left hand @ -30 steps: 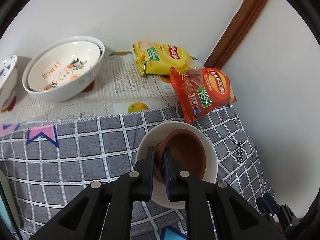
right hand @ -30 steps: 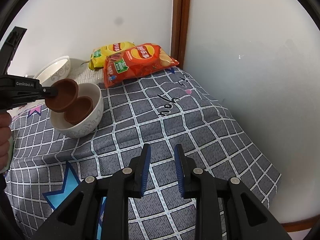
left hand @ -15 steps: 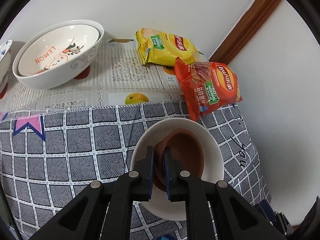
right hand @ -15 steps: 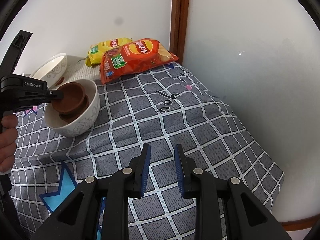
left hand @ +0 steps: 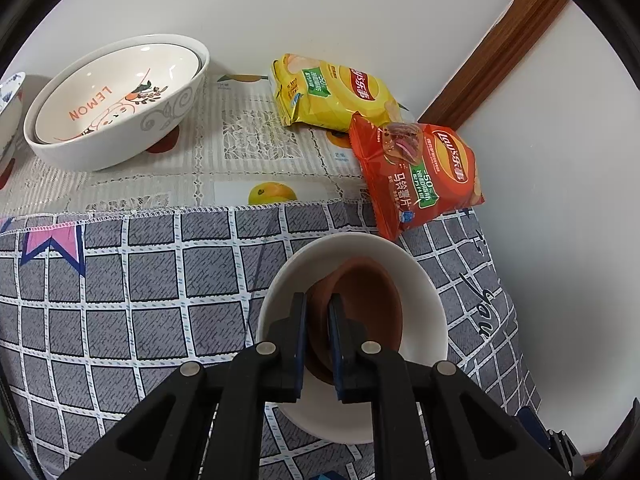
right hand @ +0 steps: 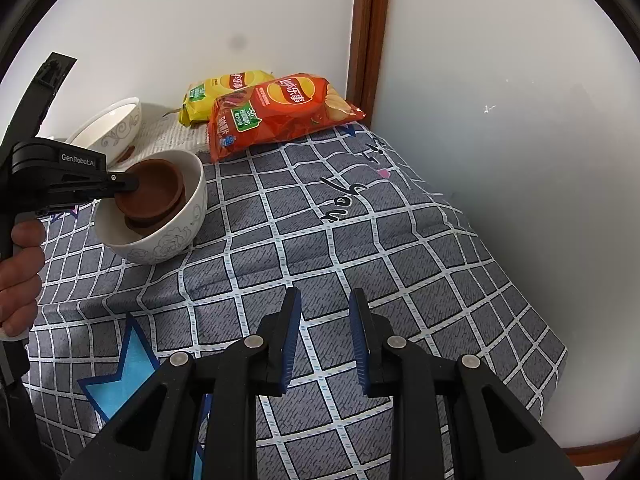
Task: Organize plates and bowls
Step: 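Close the left gripper on the white bowl rim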
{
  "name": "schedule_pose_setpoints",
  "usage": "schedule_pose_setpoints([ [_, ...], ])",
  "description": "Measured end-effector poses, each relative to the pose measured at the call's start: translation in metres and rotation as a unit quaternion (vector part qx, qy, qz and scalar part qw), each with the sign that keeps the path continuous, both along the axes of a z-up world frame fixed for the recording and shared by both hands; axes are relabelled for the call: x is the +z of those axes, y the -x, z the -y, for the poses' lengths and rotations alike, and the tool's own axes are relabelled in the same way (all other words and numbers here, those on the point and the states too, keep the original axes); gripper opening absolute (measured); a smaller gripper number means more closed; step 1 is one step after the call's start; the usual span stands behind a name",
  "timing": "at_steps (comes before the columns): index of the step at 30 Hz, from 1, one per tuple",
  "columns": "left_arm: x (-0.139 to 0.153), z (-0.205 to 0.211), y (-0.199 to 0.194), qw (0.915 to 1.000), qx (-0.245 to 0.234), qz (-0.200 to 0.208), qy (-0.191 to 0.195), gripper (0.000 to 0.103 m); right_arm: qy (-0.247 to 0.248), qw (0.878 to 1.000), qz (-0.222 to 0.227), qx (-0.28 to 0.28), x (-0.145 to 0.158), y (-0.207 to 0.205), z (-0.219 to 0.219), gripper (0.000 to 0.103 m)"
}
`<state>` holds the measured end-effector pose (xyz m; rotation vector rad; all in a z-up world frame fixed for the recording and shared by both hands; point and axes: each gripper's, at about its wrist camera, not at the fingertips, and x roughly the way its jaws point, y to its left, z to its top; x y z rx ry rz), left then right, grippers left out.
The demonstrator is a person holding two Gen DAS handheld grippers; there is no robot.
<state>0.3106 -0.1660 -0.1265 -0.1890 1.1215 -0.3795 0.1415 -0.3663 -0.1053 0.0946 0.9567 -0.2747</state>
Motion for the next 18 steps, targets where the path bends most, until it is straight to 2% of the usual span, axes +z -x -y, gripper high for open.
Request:
schedule_pose_setpoints([
  [11,-0.0030,-0.0017,0.0001,0.9999,0.006,-0.016,0.003,0.011,-0.004,1.000,-0.004,0.002,-0.0012,-0.0007,-0.0005,0.026],
  [13,-0.0028,-0.0018,0.0004,0.9998,0.006,-0.016,0.004,0.011,-0.005,1.000,-0.002,0.003,-0.0007,-0.0006,-0.0010,0.031],
  [18,-0.0026,-0.0010,0.0017,0.9998,0.002,-0.019,0.003,0.011,-0.007,1.000,-0.001,0.007,-0.0006,-0.0016,-0.0029,0.032],
])
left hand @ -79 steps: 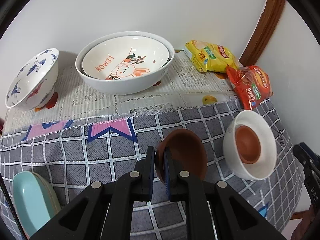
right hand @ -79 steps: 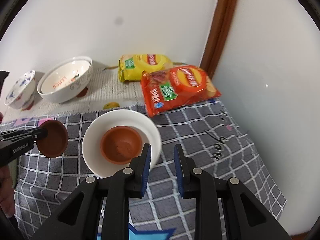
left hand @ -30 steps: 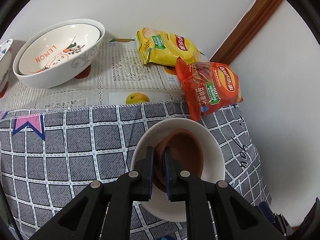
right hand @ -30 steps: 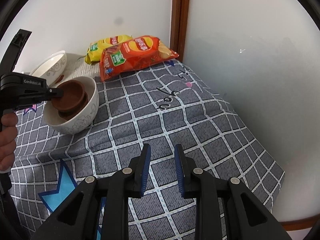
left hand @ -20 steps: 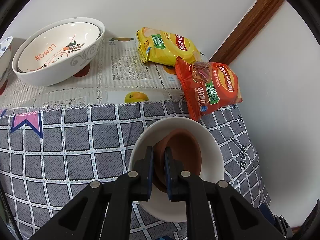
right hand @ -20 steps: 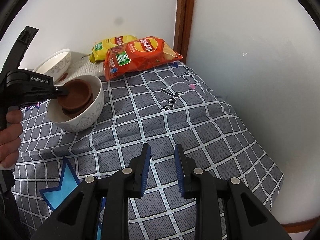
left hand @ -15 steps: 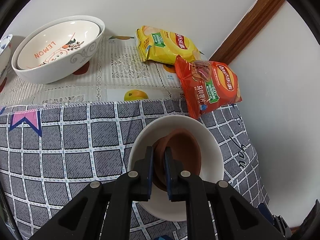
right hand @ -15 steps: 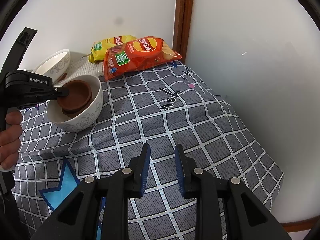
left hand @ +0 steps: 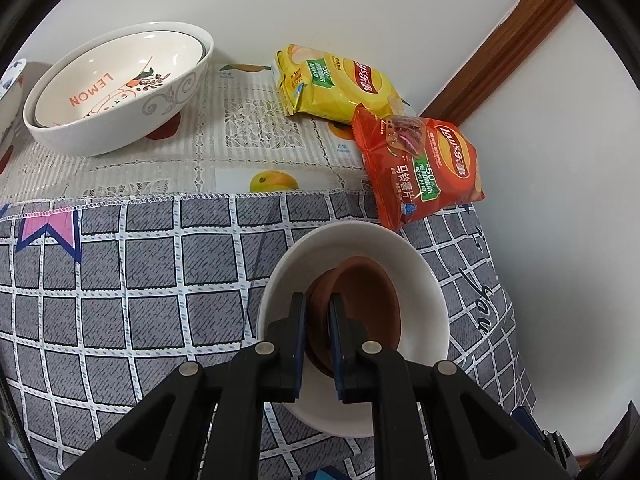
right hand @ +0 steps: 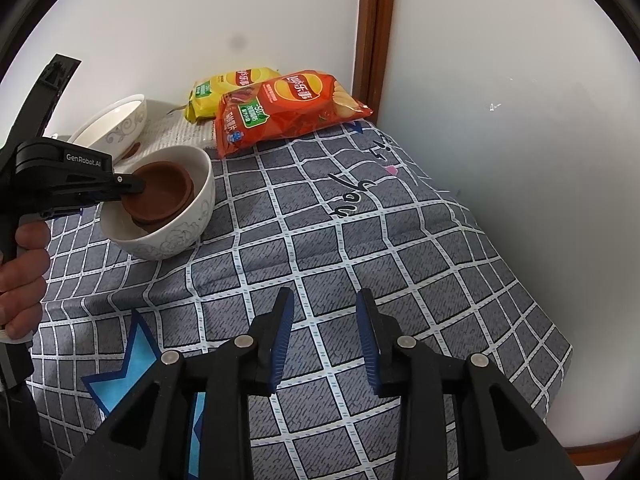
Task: Organize plates and bowls
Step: 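Close the left gripper on the white bowl rim, then close the right gripper on the white bowl rim opposite the left gripper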
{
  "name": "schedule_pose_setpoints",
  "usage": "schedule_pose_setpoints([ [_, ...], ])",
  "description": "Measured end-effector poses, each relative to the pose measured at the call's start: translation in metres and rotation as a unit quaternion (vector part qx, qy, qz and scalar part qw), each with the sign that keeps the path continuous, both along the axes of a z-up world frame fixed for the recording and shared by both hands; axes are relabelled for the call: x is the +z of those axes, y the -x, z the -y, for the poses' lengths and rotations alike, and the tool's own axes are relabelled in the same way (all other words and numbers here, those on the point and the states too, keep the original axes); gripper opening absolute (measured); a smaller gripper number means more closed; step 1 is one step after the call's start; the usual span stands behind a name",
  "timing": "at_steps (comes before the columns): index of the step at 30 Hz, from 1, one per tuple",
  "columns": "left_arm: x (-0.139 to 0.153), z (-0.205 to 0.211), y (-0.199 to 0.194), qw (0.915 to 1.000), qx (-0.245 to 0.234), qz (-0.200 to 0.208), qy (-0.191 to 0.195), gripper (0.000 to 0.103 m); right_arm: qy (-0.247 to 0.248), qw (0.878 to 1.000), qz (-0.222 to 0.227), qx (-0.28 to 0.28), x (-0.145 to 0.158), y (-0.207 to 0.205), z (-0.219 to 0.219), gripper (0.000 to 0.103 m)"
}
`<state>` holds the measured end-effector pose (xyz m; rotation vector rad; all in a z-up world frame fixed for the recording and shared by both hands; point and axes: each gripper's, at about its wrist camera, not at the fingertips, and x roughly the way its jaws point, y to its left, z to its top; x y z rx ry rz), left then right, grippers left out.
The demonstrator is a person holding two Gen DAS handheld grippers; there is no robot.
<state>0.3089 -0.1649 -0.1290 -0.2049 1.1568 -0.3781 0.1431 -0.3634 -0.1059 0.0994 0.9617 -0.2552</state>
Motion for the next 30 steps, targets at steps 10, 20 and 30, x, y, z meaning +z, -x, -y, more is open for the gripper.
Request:
schedule_pose_setpoints([
  [10,0.015,0.001,0.009,0.9996,-0.020,0.014,-0.016,0.011,-0.008,1.000,0.007,0.006,0.003,0.000,-0.004,0.034],
  [20,0.040,-0.015,0.019,0.9976,-0.011,0.040,-0.055,0.022,-0.019,0.998,0.046,0.030,0.023,-0.008,-0.015,0.047],
  [30,0.032,-0.025,0.020,0.9966,-0.018,0.025,-0.076,0.027,-0.088,0.993,0.073,0.028,0.031,-0.046,-0.012,0.048],
])
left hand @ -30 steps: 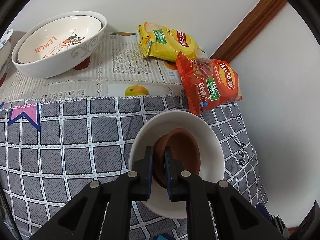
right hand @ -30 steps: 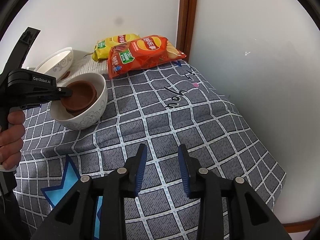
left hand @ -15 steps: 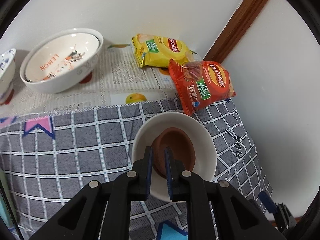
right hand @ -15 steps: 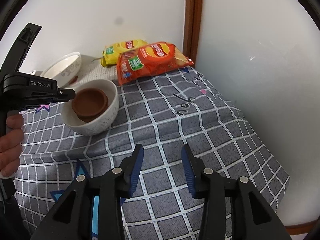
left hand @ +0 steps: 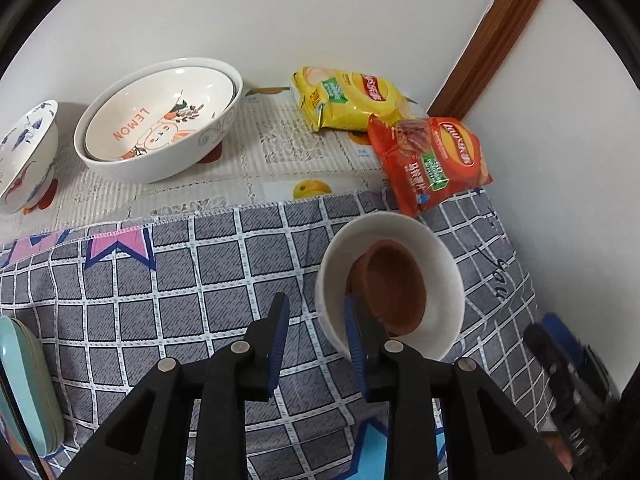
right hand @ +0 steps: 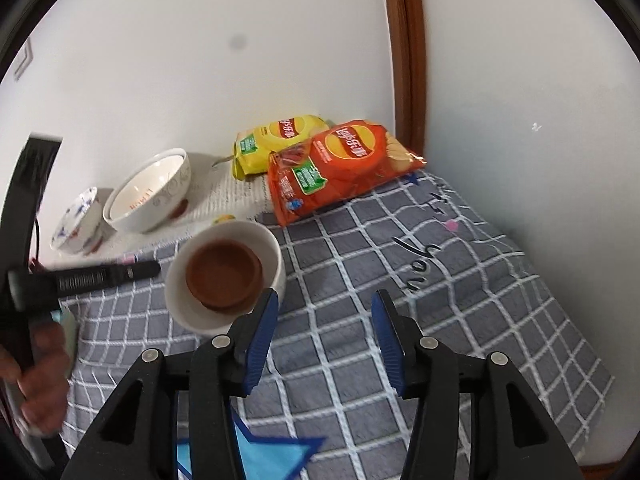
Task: Organize plates and bowls
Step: 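Close the right gripper on the white bowl rim opposite the left gripper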
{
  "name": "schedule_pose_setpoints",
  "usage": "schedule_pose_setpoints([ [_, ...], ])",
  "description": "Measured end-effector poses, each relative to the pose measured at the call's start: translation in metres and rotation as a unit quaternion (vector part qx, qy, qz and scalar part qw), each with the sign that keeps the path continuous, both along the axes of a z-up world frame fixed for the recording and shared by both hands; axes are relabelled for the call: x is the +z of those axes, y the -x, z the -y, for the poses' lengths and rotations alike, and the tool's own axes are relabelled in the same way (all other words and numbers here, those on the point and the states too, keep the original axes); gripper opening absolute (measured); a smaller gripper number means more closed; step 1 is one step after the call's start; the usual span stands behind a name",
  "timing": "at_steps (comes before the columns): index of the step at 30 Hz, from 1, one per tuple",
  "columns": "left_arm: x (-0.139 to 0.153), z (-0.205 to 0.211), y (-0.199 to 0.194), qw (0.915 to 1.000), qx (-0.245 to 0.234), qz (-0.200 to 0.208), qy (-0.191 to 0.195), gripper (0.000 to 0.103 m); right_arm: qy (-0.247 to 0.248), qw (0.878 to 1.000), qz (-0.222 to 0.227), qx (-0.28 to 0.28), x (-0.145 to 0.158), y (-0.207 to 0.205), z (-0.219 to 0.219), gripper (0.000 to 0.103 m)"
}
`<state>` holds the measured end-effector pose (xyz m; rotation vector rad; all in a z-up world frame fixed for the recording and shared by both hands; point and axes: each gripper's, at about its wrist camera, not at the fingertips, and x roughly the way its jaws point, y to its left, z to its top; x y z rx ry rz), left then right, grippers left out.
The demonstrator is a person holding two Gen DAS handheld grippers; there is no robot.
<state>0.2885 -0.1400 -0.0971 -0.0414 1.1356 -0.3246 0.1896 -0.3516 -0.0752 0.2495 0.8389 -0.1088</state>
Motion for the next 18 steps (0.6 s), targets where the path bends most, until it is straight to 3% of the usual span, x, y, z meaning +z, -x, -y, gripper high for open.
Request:
schedule_pose_setpoints([
  [5,-0.008,0.000,-0.004,1.0000,-0.002,-0.009,-0.002,0.027,-0.034,0.999,-0.011,0.029,-0.005,-0.026,-0.001,0.048],
  [15,-0.031,0.009,-0.015,0.9993,-0.010,-0.029,-0.022,0.027,-0.025,0.996,-0.069,0.057,-0.036,-0.068,-0.010,0.048],
  [18,-0.035,0.011,-0.017,0.9991,-0.012,-0.029,-0.029,0.028,-0.020,0.994,-0.084,0.061,-0.046,-0.076,-0.013,0.042],
])
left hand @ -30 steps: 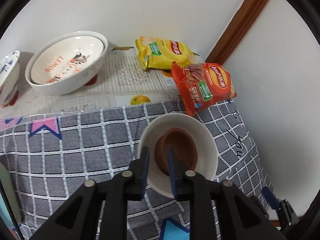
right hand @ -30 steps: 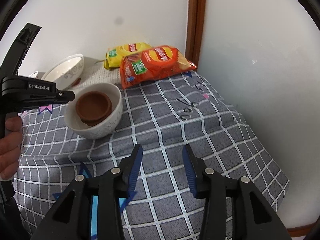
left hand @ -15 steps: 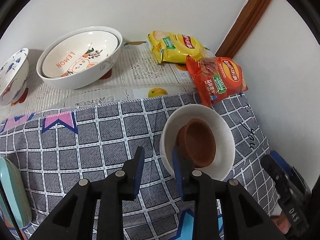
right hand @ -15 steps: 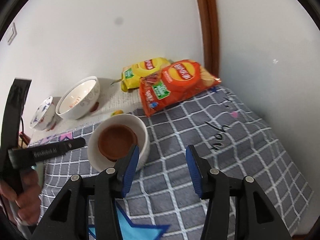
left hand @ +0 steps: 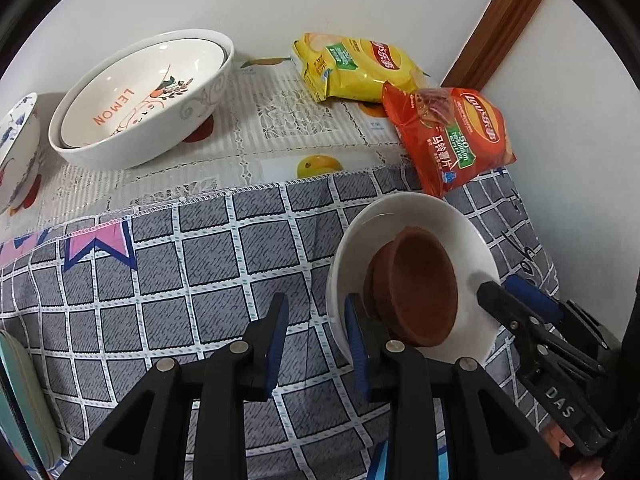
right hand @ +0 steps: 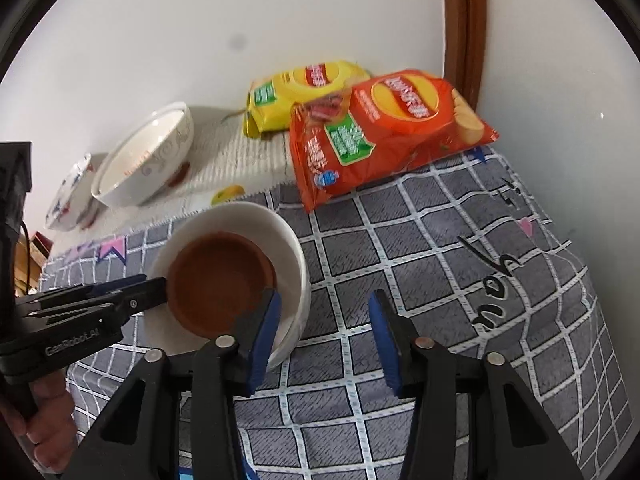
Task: Organize plates and bowls
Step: 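Close the right gripper on the white bowl rim opposite the left gripper, then lift the white bowl with both grippers and carry it toward the teal plate stack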
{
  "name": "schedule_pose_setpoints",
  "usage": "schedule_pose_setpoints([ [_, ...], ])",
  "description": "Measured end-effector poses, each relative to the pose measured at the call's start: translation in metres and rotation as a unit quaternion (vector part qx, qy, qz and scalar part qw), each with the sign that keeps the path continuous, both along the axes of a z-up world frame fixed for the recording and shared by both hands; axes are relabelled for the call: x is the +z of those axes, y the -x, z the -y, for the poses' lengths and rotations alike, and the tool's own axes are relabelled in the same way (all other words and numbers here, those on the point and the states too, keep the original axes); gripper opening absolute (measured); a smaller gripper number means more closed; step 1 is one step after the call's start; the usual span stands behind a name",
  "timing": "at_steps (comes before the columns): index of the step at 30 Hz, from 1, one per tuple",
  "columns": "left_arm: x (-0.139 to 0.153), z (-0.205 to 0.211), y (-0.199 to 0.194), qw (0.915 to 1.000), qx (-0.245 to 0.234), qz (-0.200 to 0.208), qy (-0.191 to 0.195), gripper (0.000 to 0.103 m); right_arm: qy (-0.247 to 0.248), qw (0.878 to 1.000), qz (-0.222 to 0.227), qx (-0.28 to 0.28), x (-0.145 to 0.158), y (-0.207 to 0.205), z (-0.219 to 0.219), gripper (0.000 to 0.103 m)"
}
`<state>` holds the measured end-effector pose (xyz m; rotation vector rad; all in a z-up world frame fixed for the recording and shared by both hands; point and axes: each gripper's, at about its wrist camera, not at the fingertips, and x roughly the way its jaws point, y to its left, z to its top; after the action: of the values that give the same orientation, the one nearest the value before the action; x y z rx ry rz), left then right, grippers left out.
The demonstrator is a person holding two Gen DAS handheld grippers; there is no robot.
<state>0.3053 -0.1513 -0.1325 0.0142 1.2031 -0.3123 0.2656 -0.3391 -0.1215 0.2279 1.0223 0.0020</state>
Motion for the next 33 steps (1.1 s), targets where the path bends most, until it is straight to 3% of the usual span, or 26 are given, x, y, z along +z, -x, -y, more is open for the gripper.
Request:
schedule_pose_setpoints([
  [4,-0.003,0.006,-0.001,0.9998,-0.004,0.001,-0.018,0.028,0.009,1.000,-0.018,0.008,-0.009,-0.010,-0.004,0.037],
  [12,-0.012,0.013,-0.004,0.9992,-0.012,0.002,-0.038,0.031,0.034,0.998,-0.042,0.011,-0.017,-0.022,-0.008,0.037],
  [22,-0.022,0.016,-0.007,0.9990,-0.010,-0.003,-0.044,0.031,0.046,0.997,-0.063,0.011,-0.026,-0.032,-0.007,0.043],
  [33,-0.022,0.017,-0.005,0.9986,-0.011,0.008,-0.051,0.031,0.056,0.997,-0.049,0.012,-0.027,-0.031,-0.006,0.051],
])
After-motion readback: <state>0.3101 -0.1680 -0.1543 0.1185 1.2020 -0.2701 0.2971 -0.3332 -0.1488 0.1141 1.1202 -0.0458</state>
